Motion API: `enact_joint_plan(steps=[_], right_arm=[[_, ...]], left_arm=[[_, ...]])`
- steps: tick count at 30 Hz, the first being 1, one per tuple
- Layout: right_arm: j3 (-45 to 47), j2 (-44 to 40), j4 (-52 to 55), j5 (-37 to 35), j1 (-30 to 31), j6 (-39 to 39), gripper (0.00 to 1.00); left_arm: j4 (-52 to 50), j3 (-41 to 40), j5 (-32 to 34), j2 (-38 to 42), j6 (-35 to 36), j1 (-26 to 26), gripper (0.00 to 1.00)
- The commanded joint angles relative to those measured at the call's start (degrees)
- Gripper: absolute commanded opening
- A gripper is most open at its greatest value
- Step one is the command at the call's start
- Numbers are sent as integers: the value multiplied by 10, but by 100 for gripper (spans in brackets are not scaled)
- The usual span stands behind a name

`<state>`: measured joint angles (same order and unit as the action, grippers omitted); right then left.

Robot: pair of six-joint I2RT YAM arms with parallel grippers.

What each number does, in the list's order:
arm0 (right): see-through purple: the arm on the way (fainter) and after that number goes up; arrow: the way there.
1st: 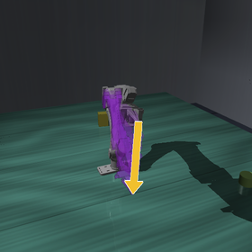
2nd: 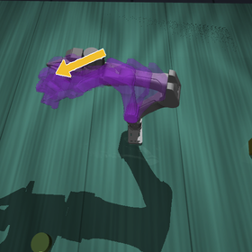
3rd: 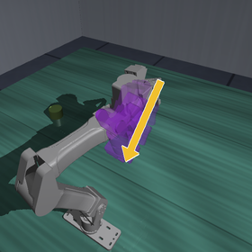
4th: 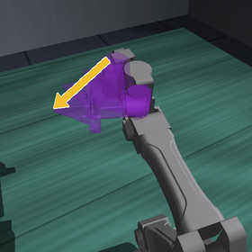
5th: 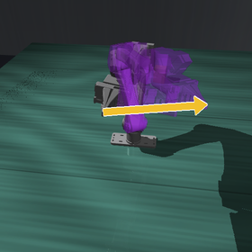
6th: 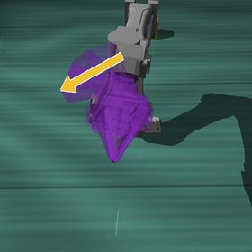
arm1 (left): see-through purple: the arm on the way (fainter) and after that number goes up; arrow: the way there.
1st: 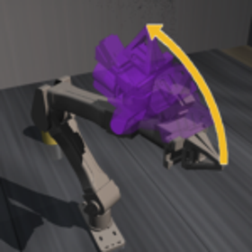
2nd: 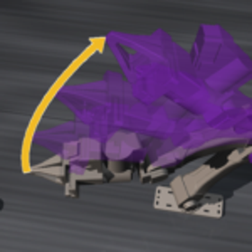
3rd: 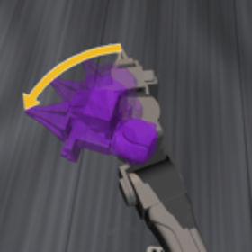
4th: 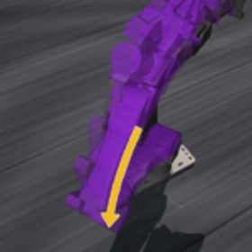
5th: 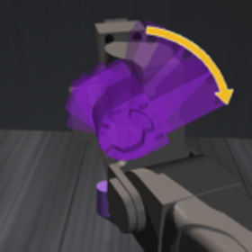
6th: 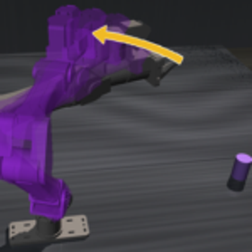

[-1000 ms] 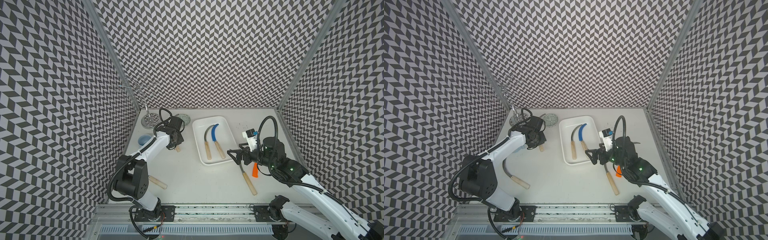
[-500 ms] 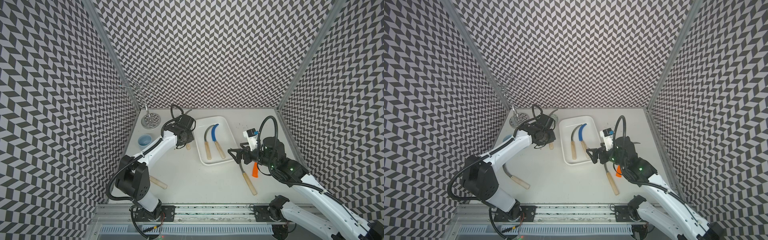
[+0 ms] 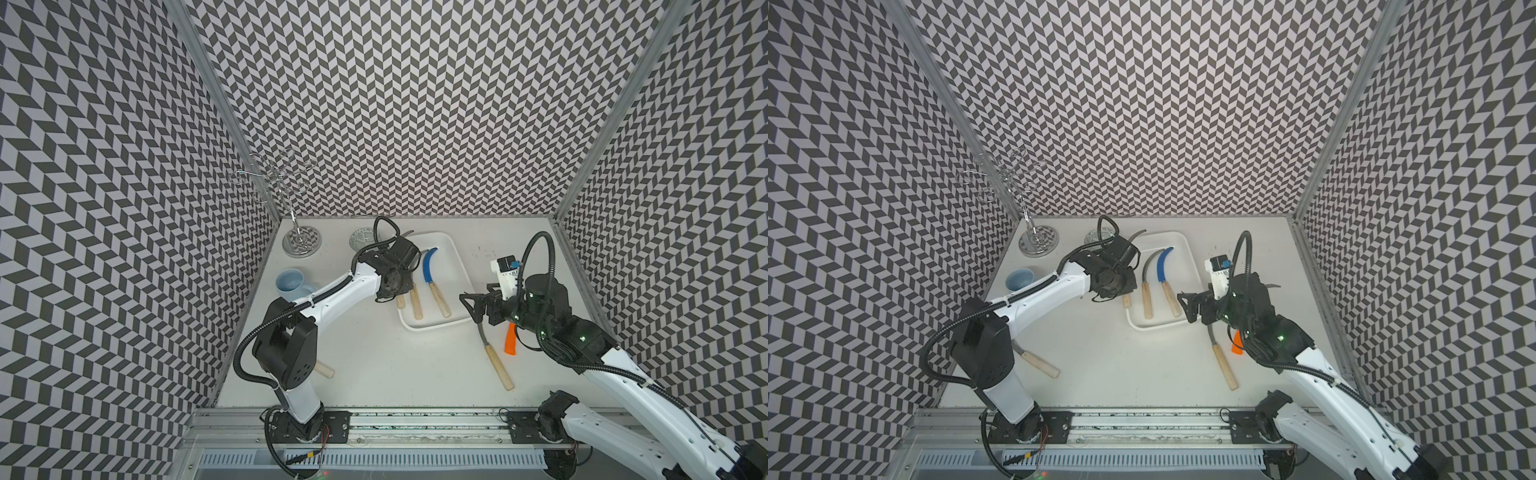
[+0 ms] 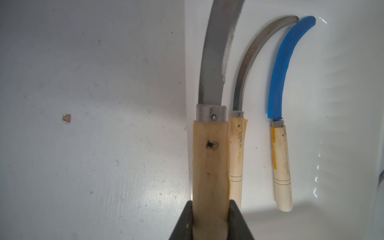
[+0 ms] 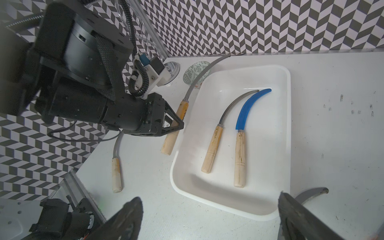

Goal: Put small sickles into storage boxes
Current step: Place the sickle in the storage box.

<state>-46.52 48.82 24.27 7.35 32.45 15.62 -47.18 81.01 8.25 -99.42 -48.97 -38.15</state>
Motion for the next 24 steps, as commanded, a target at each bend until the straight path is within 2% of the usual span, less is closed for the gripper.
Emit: enact_joint_plan(steps=[1, 13, 24], right_arm=[[-3, -7, -11, -17, 1, 2, 100], [-2, -16, -11, -18, 1, 3, 100], [2, -20, -11, -19, 1, 4, 100]], left_arm=[[9, 24, -4, -12, -19, -12, 19], [27, 51, -23, -66, -33, -35, 19], [31, 87, -36, -120, -31, -36, 19]])
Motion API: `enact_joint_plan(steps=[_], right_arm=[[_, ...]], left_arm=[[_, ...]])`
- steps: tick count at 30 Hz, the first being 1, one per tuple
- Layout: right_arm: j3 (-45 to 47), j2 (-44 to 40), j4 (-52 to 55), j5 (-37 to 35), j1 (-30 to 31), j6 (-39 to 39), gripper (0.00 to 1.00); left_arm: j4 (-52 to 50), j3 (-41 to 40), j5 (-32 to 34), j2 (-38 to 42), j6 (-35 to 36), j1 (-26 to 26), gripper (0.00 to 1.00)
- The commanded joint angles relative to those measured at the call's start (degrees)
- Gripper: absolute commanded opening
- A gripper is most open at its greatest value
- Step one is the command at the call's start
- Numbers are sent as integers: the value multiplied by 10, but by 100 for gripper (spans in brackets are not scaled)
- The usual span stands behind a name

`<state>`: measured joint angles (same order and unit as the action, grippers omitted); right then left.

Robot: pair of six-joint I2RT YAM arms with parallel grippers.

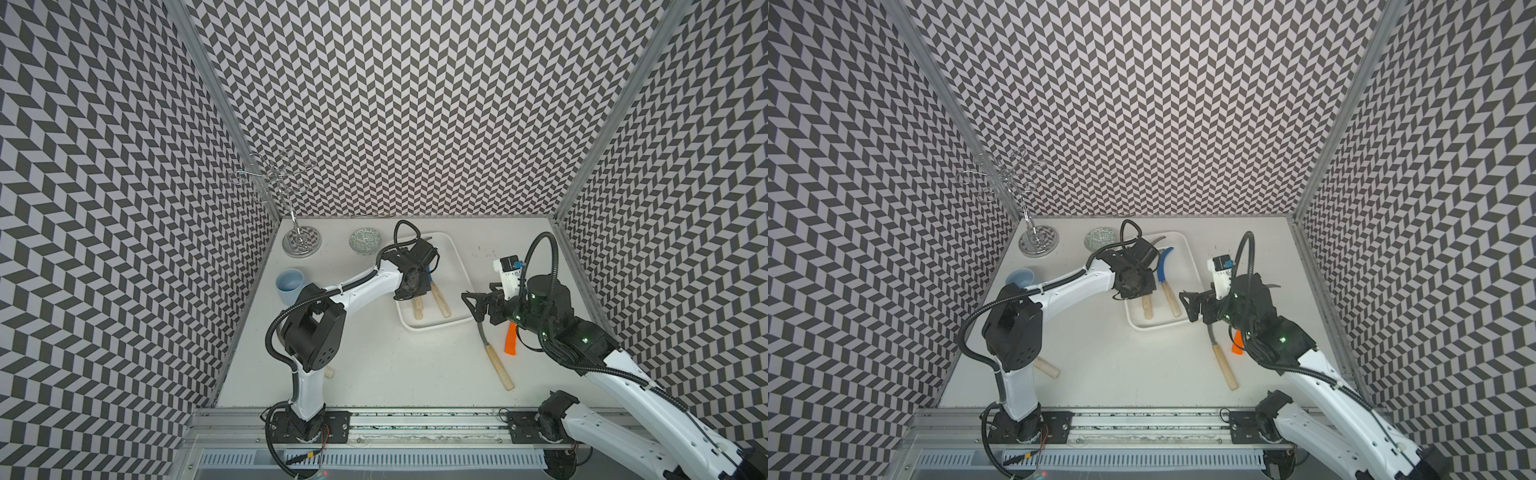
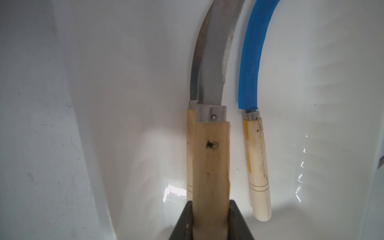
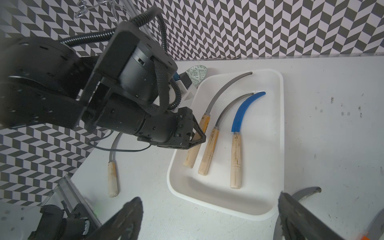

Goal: Put small sickles into storage boxes
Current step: Place the sickle in the storage box.

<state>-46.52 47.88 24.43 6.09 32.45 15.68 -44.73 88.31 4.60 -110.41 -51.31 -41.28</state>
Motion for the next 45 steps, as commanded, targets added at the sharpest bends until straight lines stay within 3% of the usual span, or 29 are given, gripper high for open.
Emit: enact_joint_plan(steps=[1, 45], right_arm=[[1, -10, -13, -6, 1, 2, 100], [2, -17, -12, -6, 2, 2, 100]], left_arm=[[9, 14, 1, -12, -8, -5, 19], [13, 89, -9, -130, 4, -5, 19]])
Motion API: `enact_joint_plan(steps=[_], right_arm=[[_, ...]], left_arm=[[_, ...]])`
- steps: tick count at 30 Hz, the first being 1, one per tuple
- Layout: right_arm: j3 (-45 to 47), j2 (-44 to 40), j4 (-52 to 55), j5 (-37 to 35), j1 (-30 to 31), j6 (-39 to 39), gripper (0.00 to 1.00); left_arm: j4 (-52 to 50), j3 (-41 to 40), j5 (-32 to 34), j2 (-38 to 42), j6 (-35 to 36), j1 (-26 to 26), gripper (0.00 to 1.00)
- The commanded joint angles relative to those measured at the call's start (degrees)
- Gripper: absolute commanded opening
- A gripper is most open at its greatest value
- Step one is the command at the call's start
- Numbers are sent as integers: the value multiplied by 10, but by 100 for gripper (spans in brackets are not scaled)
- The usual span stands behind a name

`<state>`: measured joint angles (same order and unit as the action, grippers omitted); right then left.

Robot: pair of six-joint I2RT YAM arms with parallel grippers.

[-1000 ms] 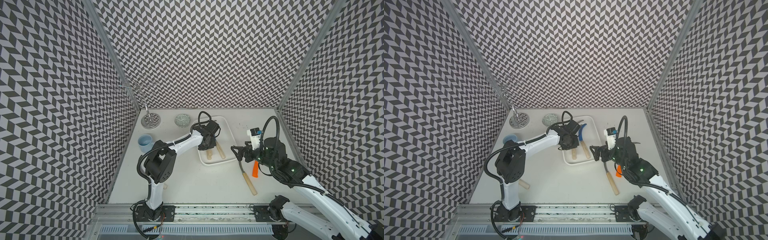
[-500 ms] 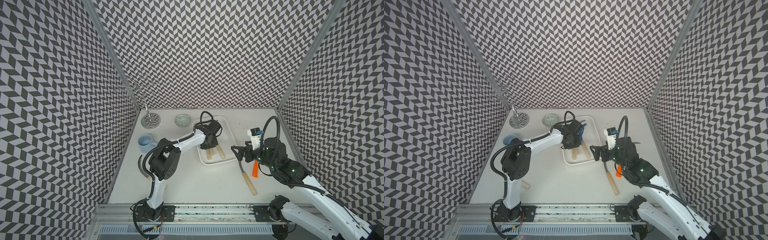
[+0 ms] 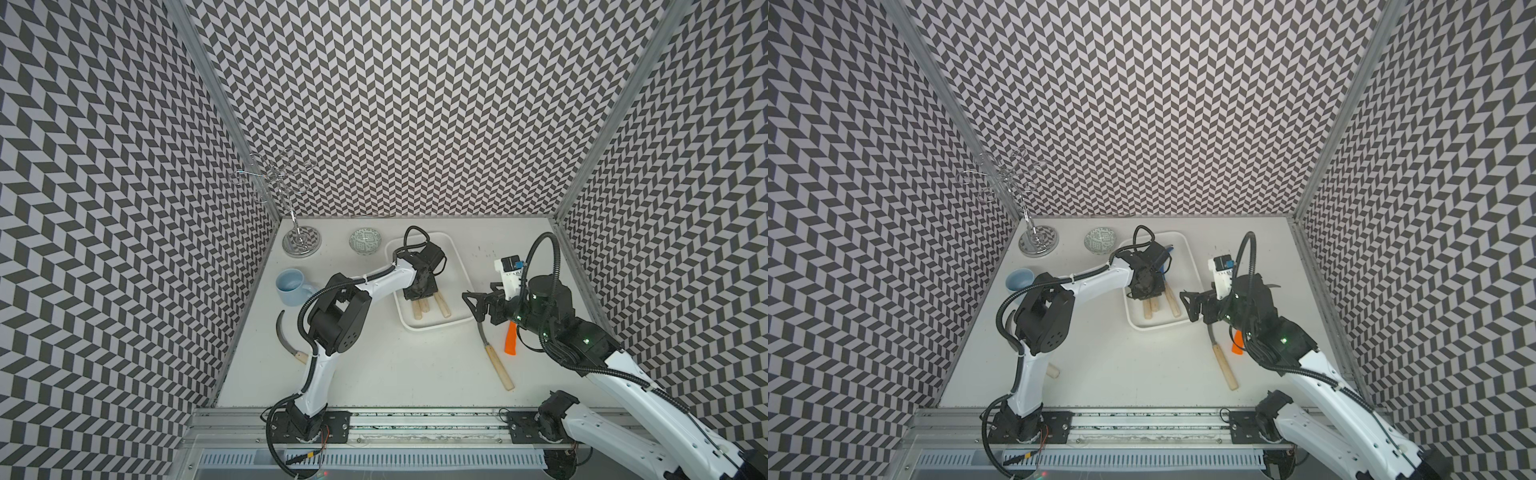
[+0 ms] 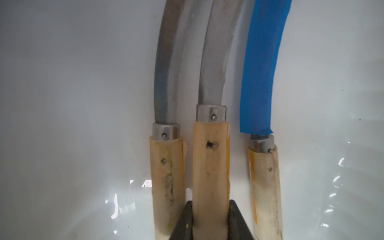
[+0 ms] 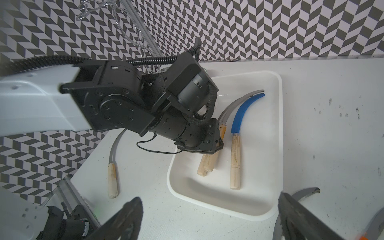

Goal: Put small sickles into storage boxes
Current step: Place the sickle in the storage box.

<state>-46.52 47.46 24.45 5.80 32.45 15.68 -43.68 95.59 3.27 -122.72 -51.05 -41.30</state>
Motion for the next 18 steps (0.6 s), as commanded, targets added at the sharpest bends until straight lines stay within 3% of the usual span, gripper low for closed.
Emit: enact_joint_plan(steps=[1, 9, 18], right_arm=[[3, -12, -12, -4, 1, 2, 100], [4, -13, -13, -3, 1, 3, 100], [5, -16, -15, -3, 2, 2, 100]], left_arm=[[3, 16, 5, -8, 1, -5, 19], [3, 16, 3, -13, 0, -5, 22], [4, 15, 0, -13, 4, -5, 34]])
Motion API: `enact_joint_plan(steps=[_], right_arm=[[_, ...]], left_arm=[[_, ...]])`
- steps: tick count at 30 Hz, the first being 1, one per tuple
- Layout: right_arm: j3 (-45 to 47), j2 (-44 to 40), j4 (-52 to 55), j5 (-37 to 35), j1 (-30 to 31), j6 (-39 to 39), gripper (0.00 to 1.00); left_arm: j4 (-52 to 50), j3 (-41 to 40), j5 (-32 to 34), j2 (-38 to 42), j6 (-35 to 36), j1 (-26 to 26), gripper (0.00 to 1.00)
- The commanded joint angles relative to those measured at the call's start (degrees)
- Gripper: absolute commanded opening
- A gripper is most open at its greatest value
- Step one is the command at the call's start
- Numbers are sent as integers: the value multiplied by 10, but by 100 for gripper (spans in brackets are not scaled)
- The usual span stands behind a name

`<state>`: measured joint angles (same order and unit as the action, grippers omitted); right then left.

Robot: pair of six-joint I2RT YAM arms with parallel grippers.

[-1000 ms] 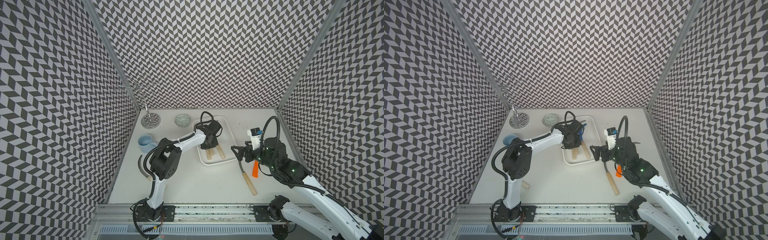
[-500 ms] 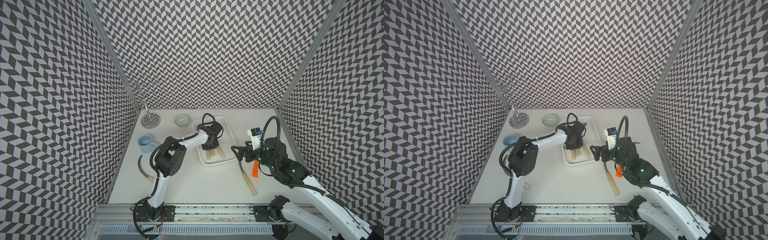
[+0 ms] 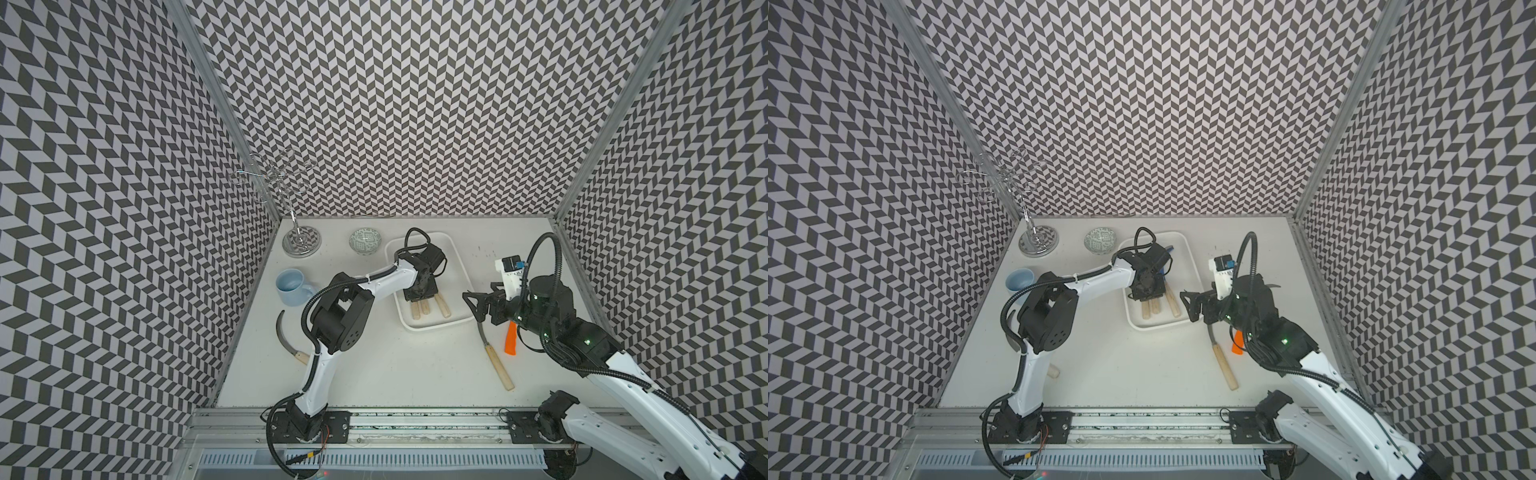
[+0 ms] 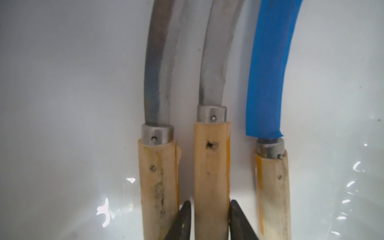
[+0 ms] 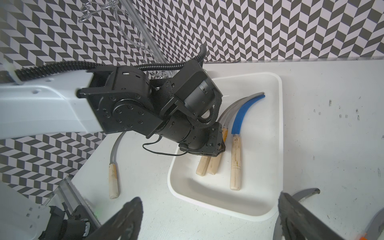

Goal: Put small sickles into storage boxes
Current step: Place the sickle in the storage box.

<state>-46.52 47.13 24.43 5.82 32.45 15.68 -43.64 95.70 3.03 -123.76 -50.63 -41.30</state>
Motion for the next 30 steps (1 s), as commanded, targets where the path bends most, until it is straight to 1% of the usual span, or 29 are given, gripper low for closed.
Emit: enact_joint_plan(steps=[1, 6, 15, 30], right_arm=[[6, -14, -15, -2, 1, 3, 100], [6, -14, -15, -3, 2, 2, 100], [6, -14, -17, -3, 1, 2, 100], [4, -9, -14, -9, 1, 2, 100]], left_arm=[[4, 13, 2, -2, 0, -5, 34], [3, 12, 2, -3, 2, -5, 37], [1, 14, 3, 7, 3, -6, 37], [-23, 29, 13, 55, -2, -11, 37]])
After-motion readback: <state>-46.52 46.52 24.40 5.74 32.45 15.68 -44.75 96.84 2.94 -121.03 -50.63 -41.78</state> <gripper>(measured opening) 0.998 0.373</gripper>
